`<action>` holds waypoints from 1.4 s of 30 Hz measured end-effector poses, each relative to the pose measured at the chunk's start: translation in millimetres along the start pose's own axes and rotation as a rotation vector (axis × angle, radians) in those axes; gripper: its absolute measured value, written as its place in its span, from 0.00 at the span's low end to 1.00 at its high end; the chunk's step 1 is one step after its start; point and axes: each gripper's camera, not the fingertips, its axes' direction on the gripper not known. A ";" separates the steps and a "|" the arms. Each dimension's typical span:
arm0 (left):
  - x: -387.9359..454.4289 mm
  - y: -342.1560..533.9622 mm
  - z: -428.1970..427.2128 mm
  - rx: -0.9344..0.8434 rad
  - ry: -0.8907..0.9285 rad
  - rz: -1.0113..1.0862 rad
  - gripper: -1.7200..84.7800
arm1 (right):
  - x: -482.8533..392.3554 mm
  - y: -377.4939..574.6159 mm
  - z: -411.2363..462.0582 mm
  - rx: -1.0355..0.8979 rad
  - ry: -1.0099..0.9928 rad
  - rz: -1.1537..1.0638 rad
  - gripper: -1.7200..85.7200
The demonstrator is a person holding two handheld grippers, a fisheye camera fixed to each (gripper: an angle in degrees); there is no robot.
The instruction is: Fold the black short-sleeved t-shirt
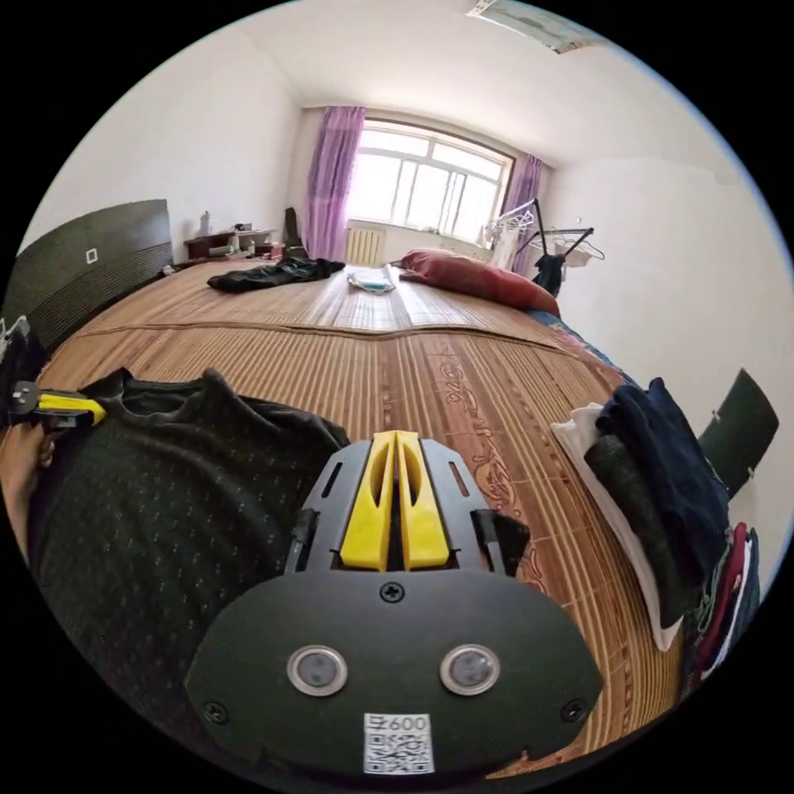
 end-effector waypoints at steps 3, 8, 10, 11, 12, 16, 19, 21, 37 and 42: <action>-22.4 -0.6 2.9 0.008 0.074 -0.034 0.02 | -5.5 -25.7 -12.9 0.012 -0.124 -0.022 0.01; -21.5 -3.4 4.3 0.012 0.021 -0.003 0.02 | -41.3 -91.5 101.1 -0.450 -0.477 -0.079 0.01; -17.1 -5.0 4.5 0.011 -0.015 0.020 0.02 | -48.2 -91.1 133.0 -0.520 -0.370 -0.162 0.01; -16.3 -5.9 4.7 0.011 -0.027 0.029 0.02 | -34.5 -91.6 135.8 -0.445 -0.389 -0.087 0.01; -18.0 -6.8 4.8 0.010 -0.028 0.031 0.02 | -25.2 -89.9 139.5 -0.425 -0.405 -0.035 0.01; -28.1 -11.1 5.6 0.001 -0.001 0.018 0.02 | 48.7 -68.2 152.6 -0.323 -0.574 0.323 0.01; -35.0 -21.0 8.8 -0.003 0.011 0.035 0.02 | 81.5 -50.1 154.0 -0.249 -0.698 0.482 0.01; -39.7 -25.9 10.3 -0.004 0.024 0.037 0.03 | 82.5 -49.8 145.1 -0.186 -0.728 0.461 0.01; -34.3 -31.9 -4.5 0.002 0.015 0.050 0.03 | -119.4 -61.2 90.7 -0.112 -0.131 -0.337 0.01; -34.3 -32.3 -12.7 0.003 0.046 0.037 0.03 | -128.0 -59.4 94.1 -0.176 -0.275 -0.366 0.01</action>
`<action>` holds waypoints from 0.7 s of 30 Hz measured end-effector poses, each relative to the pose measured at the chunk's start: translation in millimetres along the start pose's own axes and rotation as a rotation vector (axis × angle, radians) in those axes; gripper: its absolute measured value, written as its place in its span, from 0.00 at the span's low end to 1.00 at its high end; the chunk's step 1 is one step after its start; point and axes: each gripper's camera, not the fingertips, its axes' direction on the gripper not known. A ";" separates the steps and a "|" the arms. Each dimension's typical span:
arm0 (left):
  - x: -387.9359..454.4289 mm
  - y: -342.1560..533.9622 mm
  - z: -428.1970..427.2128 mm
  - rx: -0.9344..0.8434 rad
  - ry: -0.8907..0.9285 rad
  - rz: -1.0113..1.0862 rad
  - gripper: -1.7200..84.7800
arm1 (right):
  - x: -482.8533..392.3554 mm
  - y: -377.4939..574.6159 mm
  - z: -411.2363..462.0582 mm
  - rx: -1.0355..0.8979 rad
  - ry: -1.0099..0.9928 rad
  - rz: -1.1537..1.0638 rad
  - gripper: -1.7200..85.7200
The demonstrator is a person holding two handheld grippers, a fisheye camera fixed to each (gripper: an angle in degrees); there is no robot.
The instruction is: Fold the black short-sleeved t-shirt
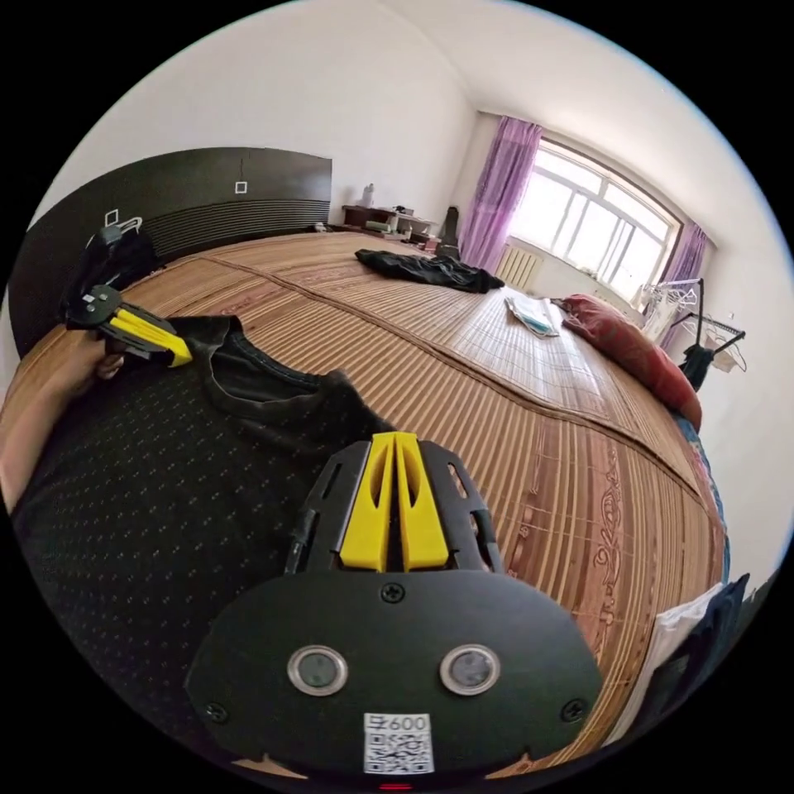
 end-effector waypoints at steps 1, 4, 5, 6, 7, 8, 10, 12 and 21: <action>2.9 -0.2 -2.3 0.000 -0.005 0.002 0.03 | -4.7 -4.1 11.7 -0.070 0.054 0.017 0.01; 9.6 -0.8 -7.3 -0.001 -0.017 0.009 0.03 | -27.0 -0.1 4.1 -0.004 0.325 0.064 0.01; 11.8 -1.0 -9.9 -0.001 -0.016 0.009 0.03 | -37.2 7.0 -9.3 0.099 0.386 0.049 0.01; 12.7 -0.8 -13.0 0.001 -0.008 0.005 0.02 | -43.2 11.7 -15.6 0.150 0.357 0.001 0.01; 13.2 -0.6 -16.1 0.003 0.003 0.000 0.02 | -54.0 21.5 -25.1 0.218 0.253 -0.122 0.01; 13.6 -0.5 -17.7 0.004 0.007 -0.002 0.02 | -58.7 27.8 -30.7 0.261 0.241 -0.149 0.01; 15.7 -0.3 -22.9 0.007 0.020 -0.007 0.02 | -59.4 29.3 -31.7 0.282 0.351 -0.065 0.01; 19.5 0.5 -31.6 0.018 -0.003 -0.033 0.02 | -60.8 29.6 -29.8 0.269 0.354 -0.065 0.01; -15.4 29.3 -95.7 0.218 -0.045 -0.368 0.02 | -57.4 37.5 -30.4 0.250 0.306 -0.102 0.01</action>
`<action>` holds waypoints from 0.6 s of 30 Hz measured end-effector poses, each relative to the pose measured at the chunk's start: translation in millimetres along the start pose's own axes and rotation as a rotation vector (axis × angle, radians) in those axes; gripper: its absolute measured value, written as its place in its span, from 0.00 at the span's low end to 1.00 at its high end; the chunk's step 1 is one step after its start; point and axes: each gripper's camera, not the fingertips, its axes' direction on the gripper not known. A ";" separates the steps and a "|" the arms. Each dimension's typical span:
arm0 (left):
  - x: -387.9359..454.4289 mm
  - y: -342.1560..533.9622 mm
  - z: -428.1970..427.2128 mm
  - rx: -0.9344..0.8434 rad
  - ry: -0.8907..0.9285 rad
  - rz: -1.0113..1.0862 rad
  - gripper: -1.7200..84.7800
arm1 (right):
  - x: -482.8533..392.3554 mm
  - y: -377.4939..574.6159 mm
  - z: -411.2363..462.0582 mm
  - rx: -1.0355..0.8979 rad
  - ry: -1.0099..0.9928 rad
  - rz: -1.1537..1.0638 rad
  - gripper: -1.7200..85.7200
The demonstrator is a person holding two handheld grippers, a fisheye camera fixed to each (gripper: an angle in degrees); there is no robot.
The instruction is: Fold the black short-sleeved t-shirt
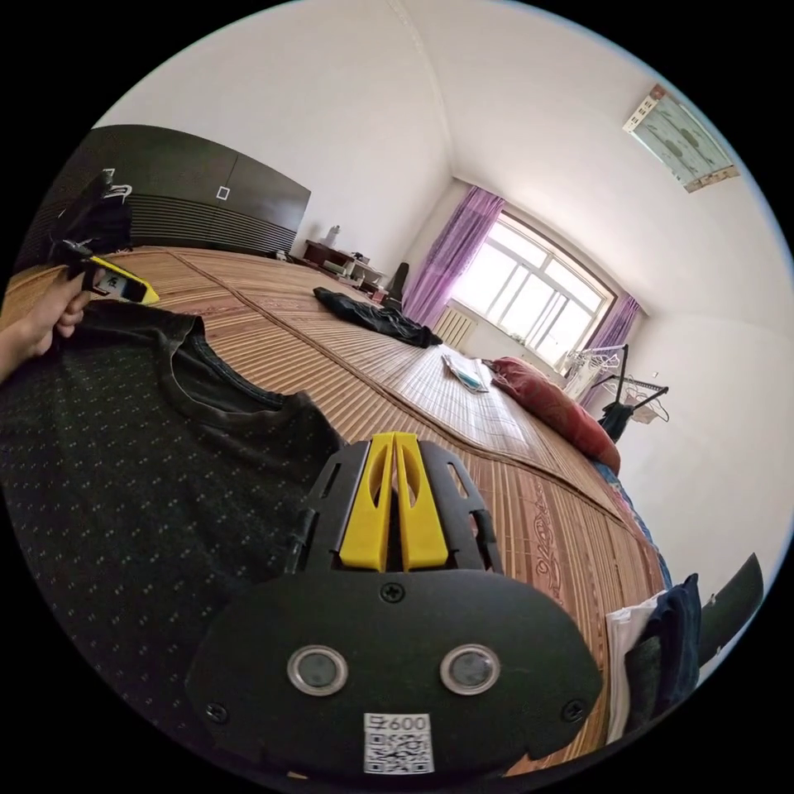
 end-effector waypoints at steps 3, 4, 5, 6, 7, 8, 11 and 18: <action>-14.3 -14.4 27.6 -0.194 0.147 -0.053 0.02 | 1.4 3.3 1.0 -0.005 0.009 -0.020 0.01; -15.0 -16.2 26.1 -0.197 0.167 -0.069 0.02 | 1.9 4.3 2.1 -0.010 0.013 -0.032 0.01; -14.1 -17.3 25.1 -0.196 0.171 -0.074 0.02 | 2.3 5.8 3.6 -0.018 0.010 -0.050 0.01; -9.5 -20.9 21.7 -0.191 0.159 -0.077 0.02 | 2.1 6.6 3.9 -0.020 0.007 -0.063 0.01; -5.5 -23.1 19.3 -0.185 0.131 -0.078 0.02 | 1.3 9.0 4.0 -0.019 -0.006 -0.096 0.01; 7.1 -29.7 15.6 -0.181 0.061 -0.066 0.02 | 1.5 12.4 2.7 -0.010 -0.022 -0.128 0.01; 64.8 -51.3 16.5 -0.200 -0.172 0.089 0.02 | 16.9 18.3 2.3 0.002 0.032 -0.084 0.01; 222.8 -1.1 62.7 -0.122 -1.002 0.699 0.02 | 94.7 45.2 -15.3 0.133 0.004 0.149 0.01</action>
